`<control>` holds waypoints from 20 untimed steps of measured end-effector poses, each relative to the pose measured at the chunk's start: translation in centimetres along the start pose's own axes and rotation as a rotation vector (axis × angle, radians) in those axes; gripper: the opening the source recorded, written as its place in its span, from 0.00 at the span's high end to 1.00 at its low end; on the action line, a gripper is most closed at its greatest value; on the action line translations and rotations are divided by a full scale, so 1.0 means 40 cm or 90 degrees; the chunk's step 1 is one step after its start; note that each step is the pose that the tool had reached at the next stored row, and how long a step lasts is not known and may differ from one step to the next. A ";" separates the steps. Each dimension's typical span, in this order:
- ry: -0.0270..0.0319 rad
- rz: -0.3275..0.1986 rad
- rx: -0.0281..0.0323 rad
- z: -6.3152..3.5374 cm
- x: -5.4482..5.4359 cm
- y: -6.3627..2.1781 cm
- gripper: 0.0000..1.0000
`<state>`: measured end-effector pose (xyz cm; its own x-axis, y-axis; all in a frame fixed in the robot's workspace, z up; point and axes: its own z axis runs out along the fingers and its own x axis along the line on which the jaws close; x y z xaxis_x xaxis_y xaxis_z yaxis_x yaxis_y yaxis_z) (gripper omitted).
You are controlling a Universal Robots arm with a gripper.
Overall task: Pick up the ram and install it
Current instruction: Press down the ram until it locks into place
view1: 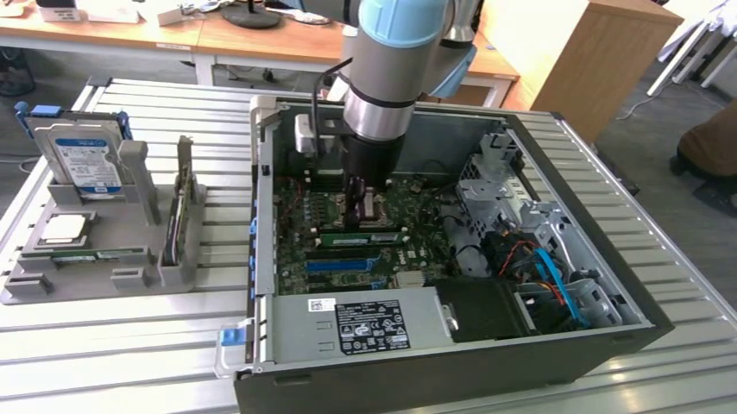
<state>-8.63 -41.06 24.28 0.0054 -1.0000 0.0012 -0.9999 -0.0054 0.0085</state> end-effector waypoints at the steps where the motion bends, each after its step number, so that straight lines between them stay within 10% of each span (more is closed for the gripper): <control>1: 0.0000 0.000 0.0000 -0.007 0.000 0.000 0.89; 20: 0.0000 0.000 0.0000 -0.079 0.000 0.000 0.89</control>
<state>-8.62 -41.06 27.45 0.0055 -1.0000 0.0012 -0.9999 -0.0055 0.0085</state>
